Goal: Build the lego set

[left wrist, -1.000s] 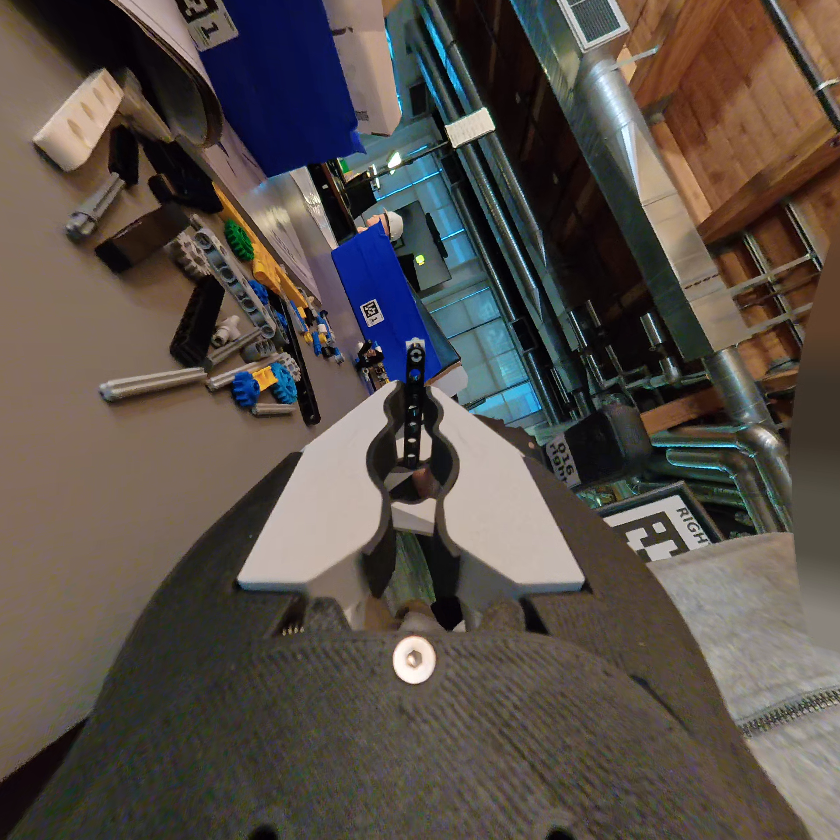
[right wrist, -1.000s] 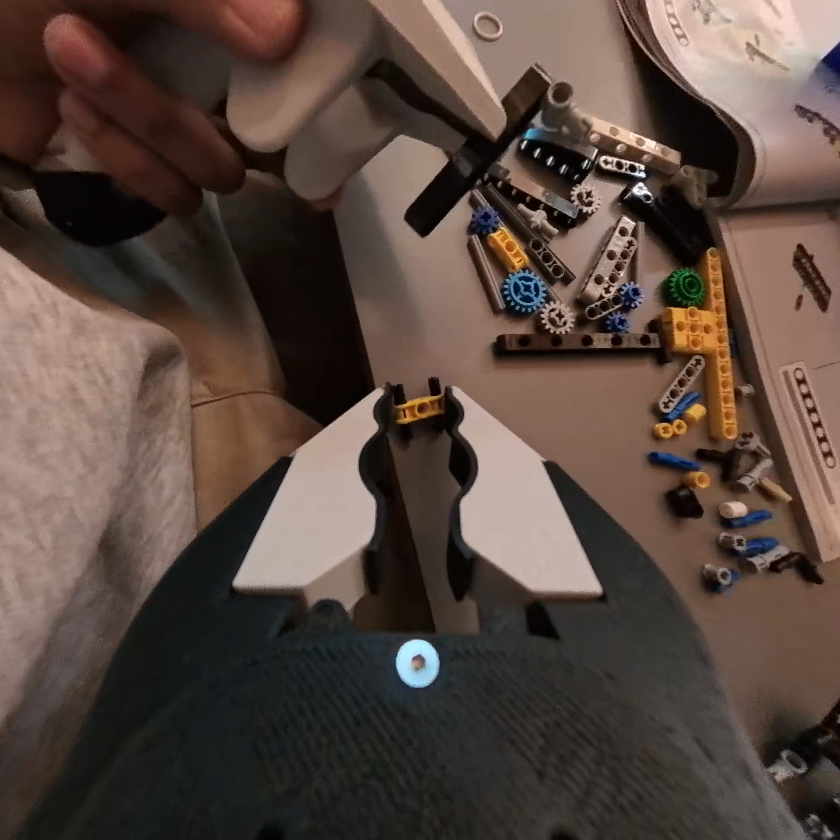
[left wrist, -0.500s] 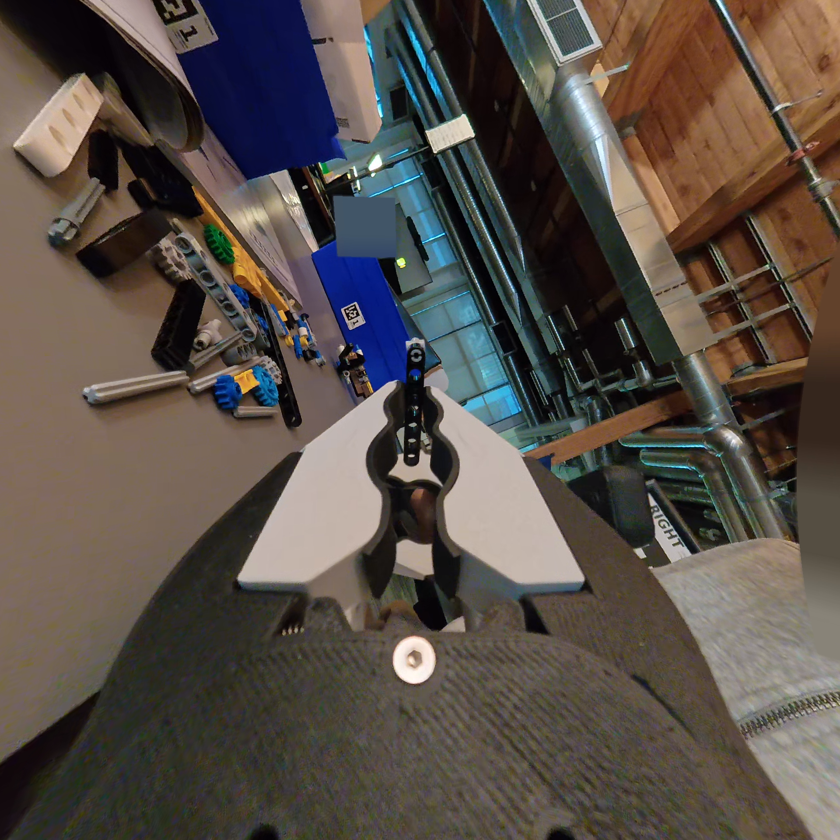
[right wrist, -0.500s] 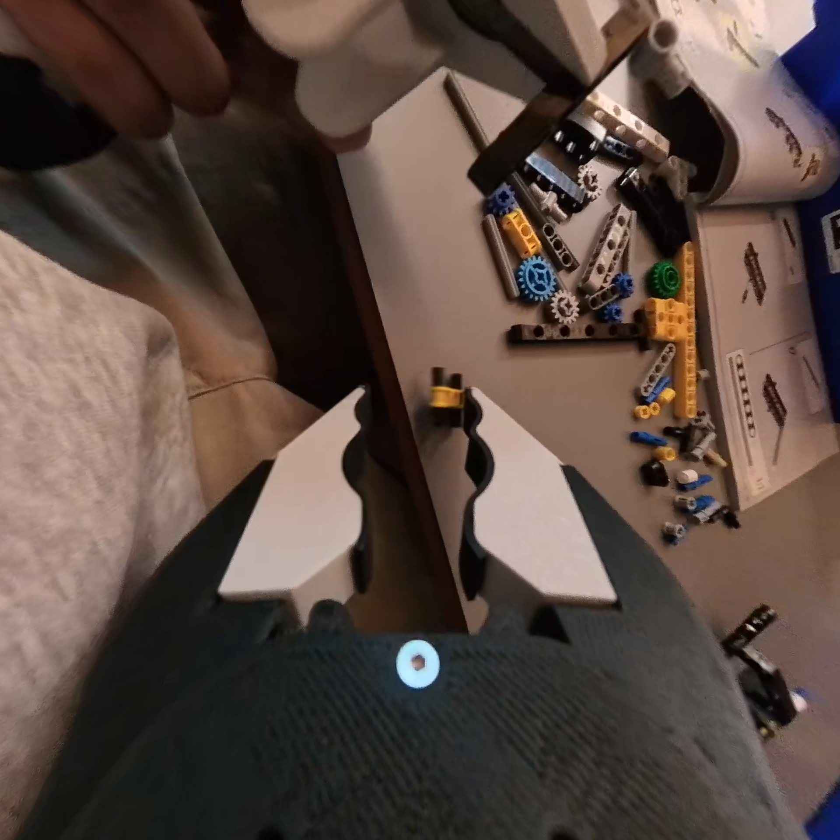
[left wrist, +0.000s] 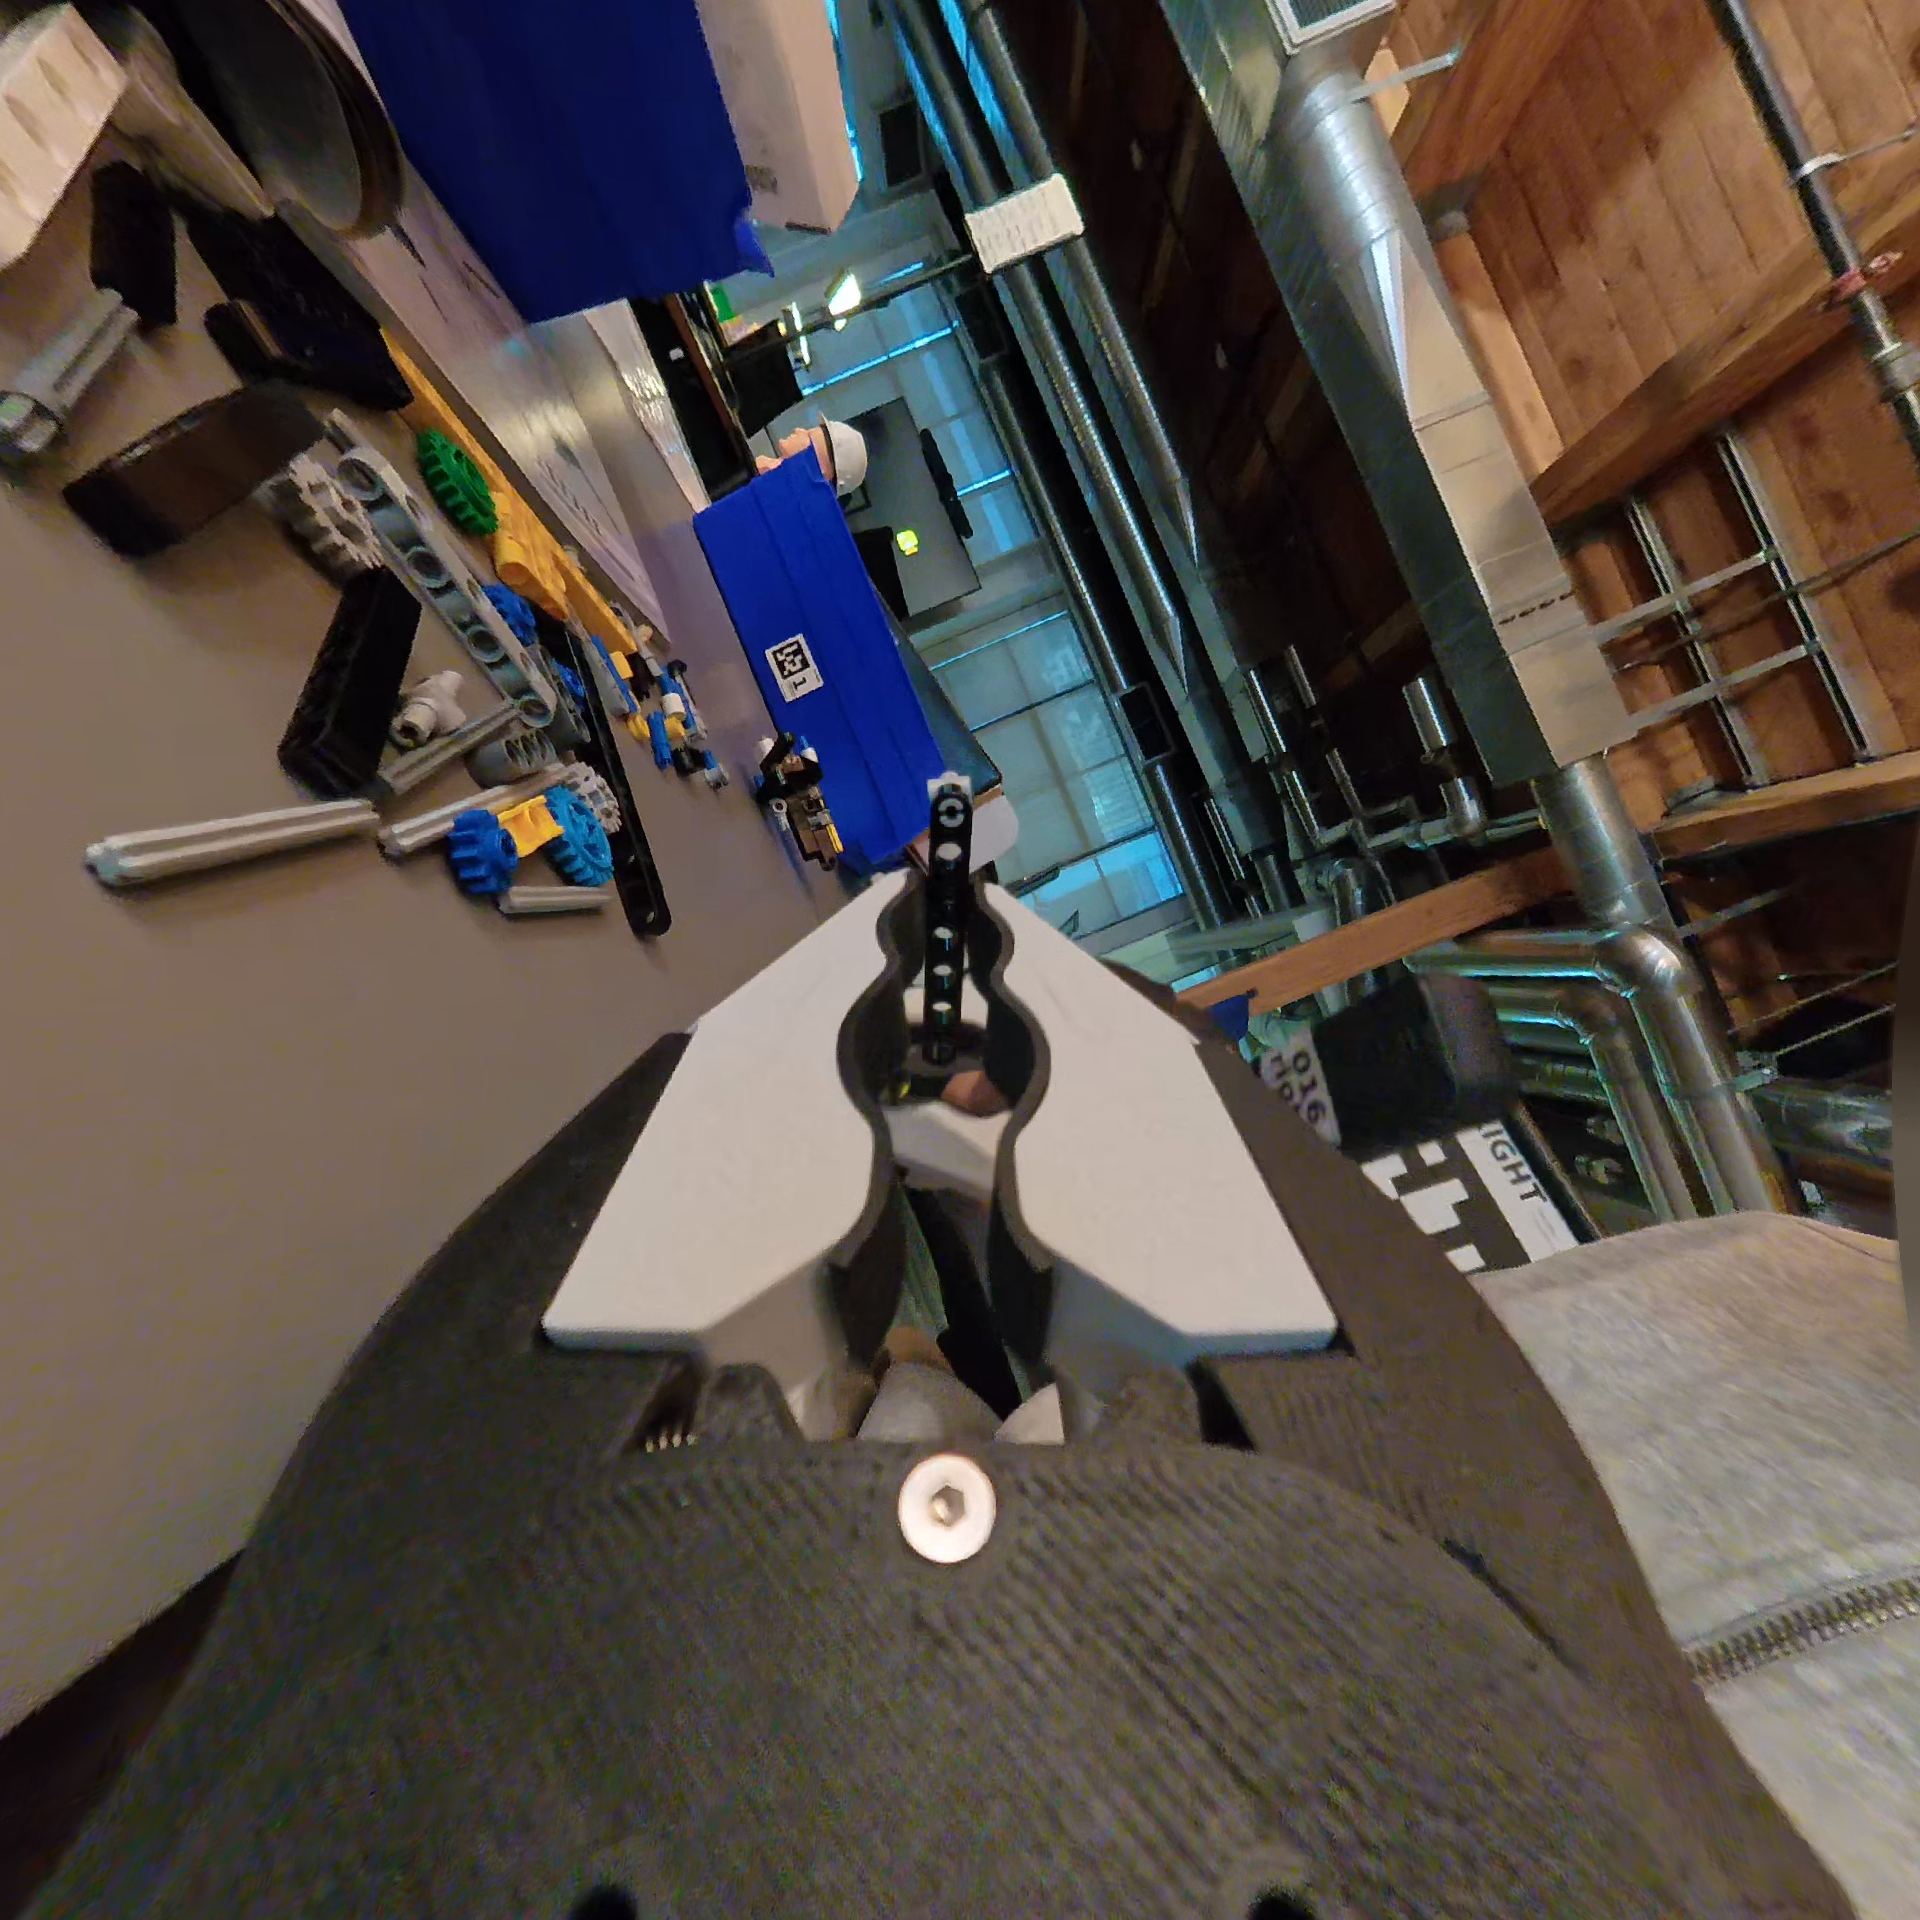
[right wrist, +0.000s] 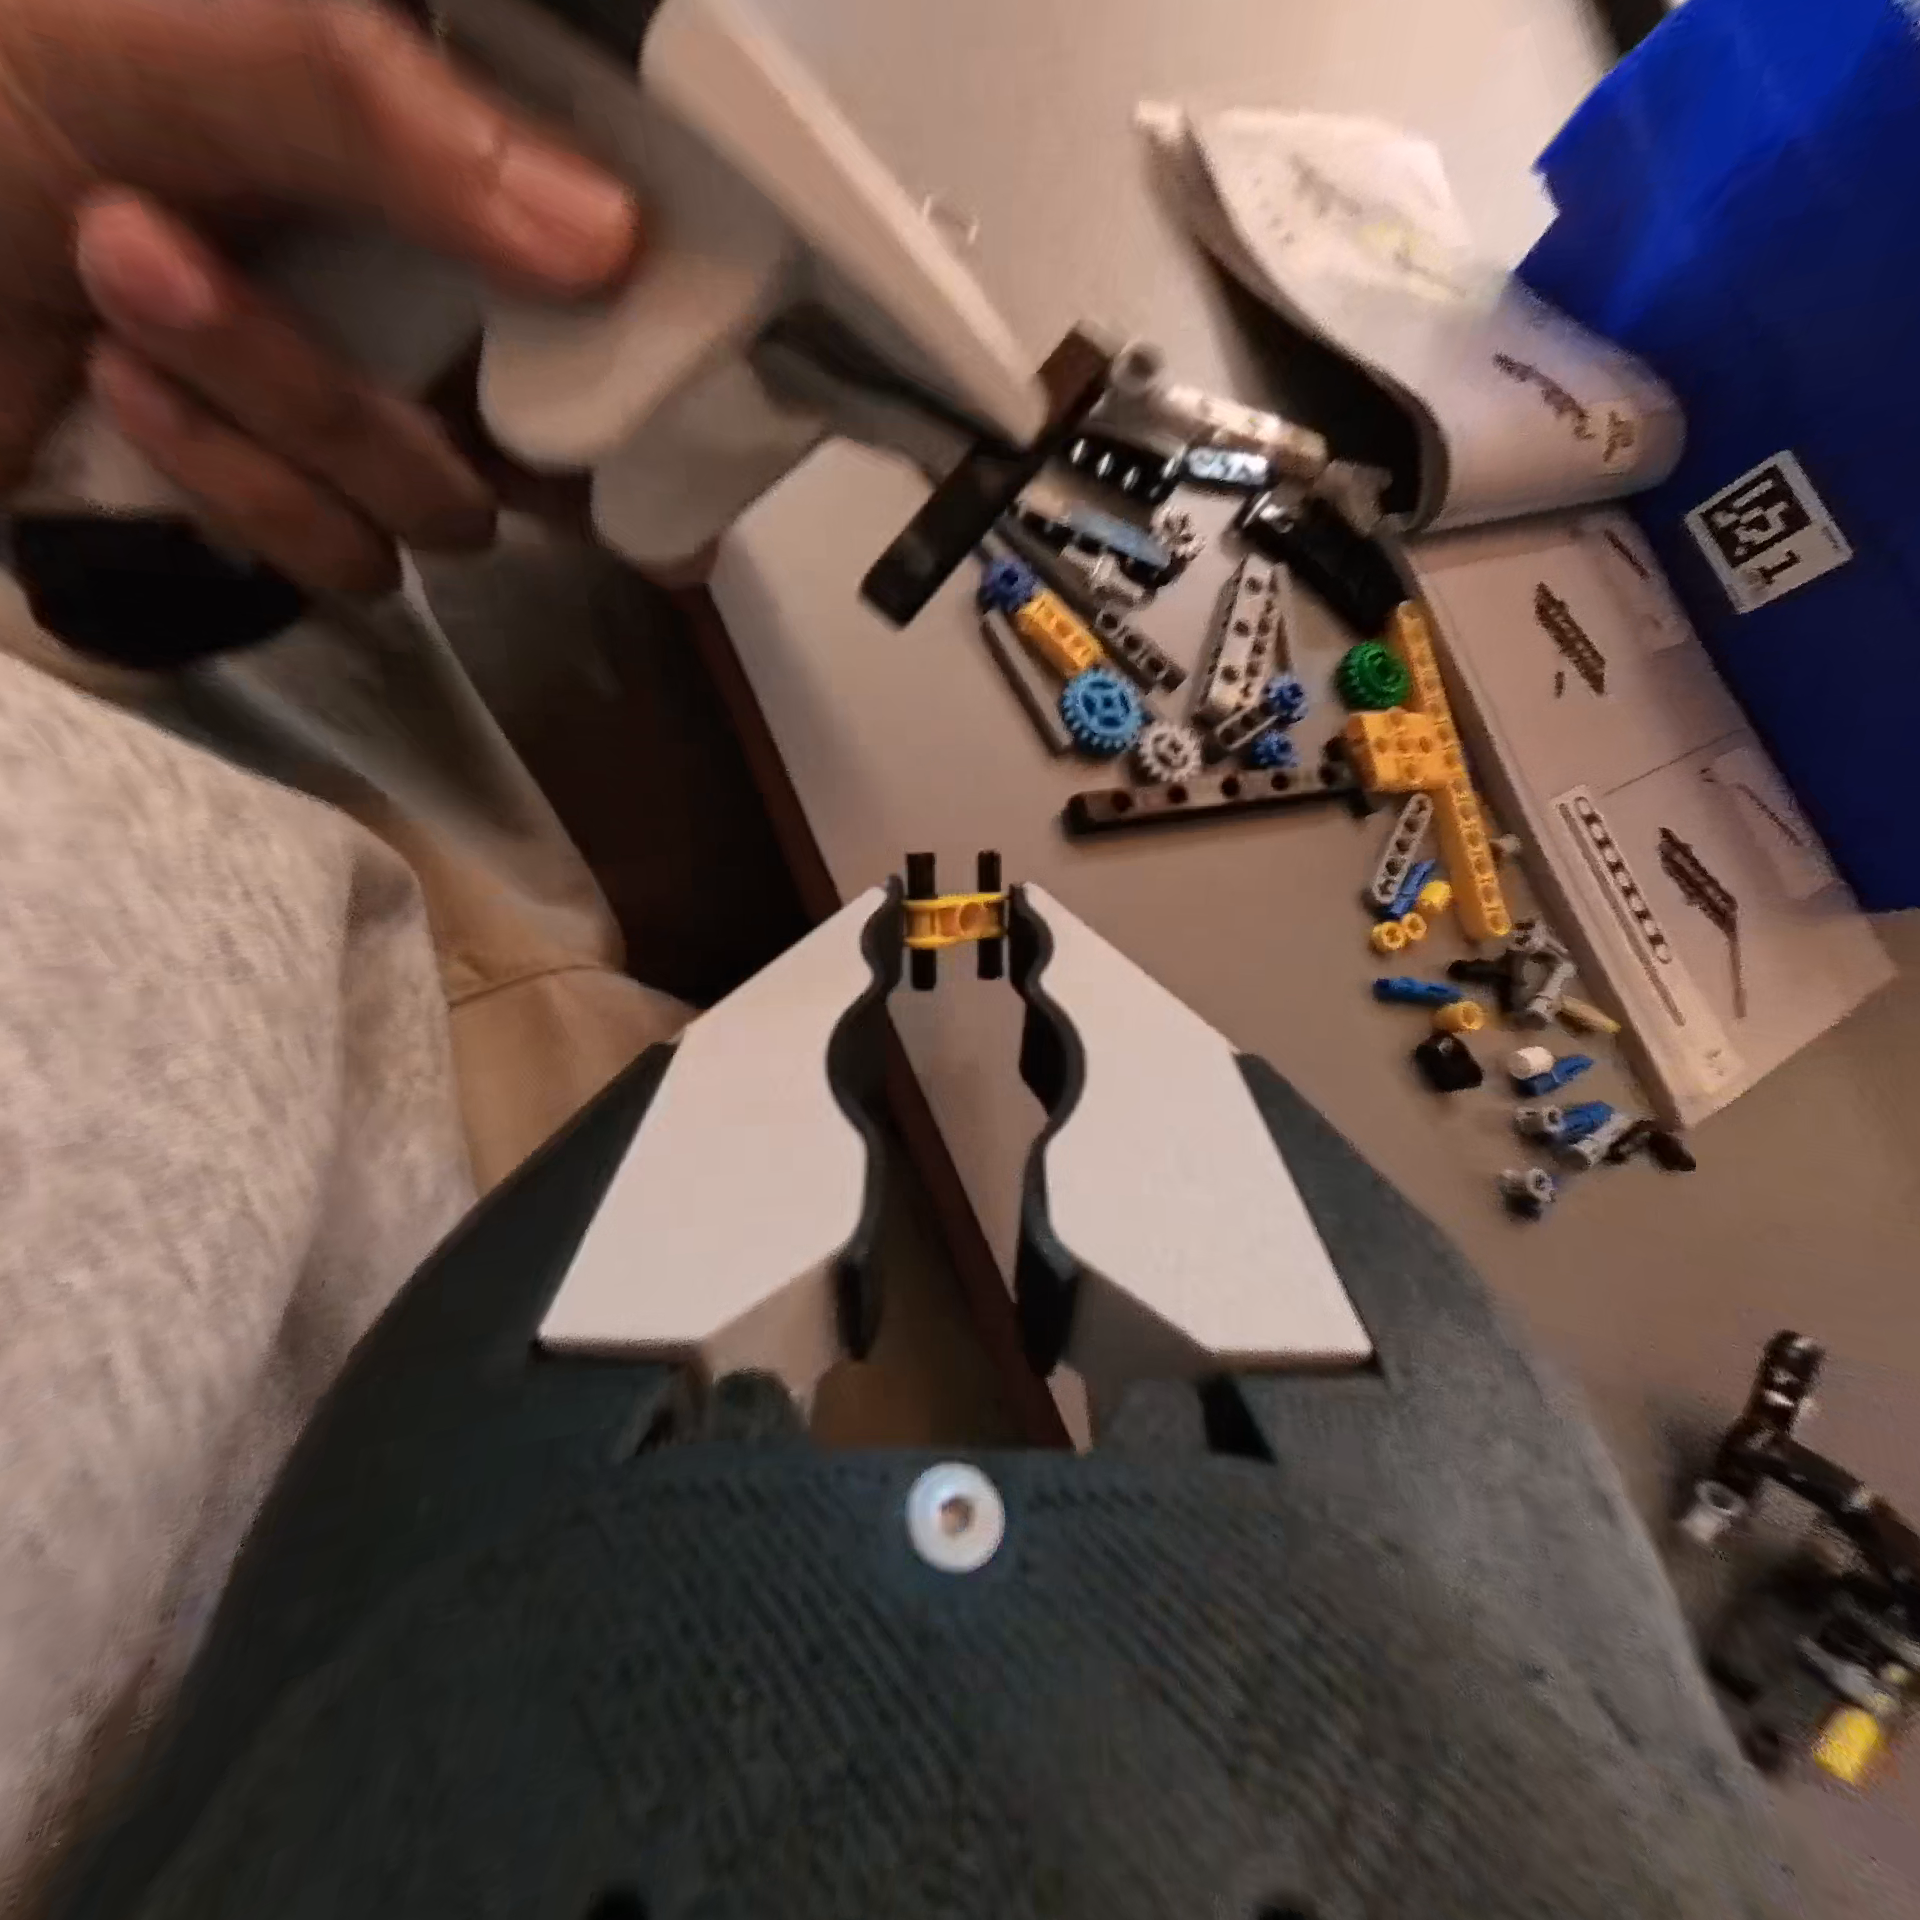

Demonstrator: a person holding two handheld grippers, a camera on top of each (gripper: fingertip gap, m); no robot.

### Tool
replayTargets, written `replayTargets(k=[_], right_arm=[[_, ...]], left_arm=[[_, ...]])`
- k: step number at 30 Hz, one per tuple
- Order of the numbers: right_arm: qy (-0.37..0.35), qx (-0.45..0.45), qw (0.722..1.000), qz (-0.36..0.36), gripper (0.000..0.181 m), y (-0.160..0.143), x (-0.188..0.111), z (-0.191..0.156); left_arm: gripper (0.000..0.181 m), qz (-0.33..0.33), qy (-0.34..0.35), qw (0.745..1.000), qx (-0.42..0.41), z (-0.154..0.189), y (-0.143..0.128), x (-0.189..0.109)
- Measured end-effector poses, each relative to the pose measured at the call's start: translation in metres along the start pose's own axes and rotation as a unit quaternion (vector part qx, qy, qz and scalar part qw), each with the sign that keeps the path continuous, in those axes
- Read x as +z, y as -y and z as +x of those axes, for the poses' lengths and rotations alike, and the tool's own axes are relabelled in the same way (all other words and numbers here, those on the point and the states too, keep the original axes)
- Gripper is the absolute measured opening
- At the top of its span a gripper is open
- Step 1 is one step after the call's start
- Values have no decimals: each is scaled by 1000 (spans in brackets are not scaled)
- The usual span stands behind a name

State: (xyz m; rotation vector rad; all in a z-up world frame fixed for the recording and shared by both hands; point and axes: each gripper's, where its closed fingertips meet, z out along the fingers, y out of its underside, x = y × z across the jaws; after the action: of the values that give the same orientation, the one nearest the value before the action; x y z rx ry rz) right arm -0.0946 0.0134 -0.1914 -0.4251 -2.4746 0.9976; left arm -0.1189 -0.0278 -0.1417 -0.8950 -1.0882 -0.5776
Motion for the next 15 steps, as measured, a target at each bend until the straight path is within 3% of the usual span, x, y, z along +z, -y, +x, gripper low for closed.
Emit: replayTargets(k=[1, 5, 9, 15], right_arm=[[3, 25, 999, 23, 18, 6, -2, 4], [34, 136, 980, 143, 18, 38, -16, 20], [87, 218, 930, 281, 18, 79, -34, 28], [159, 251, 898, 325, 17, 102, -26, -5]], left_arm=[[6, -4, 0, 1000, -1, 0, -2, 1], [5, -16, -5, 1000, -17, -3, -11, 6], [6, -21, -31, 997, -61, 0, -20, 11], [6, -35, -44, 994, -92, 0, -32, 17]])
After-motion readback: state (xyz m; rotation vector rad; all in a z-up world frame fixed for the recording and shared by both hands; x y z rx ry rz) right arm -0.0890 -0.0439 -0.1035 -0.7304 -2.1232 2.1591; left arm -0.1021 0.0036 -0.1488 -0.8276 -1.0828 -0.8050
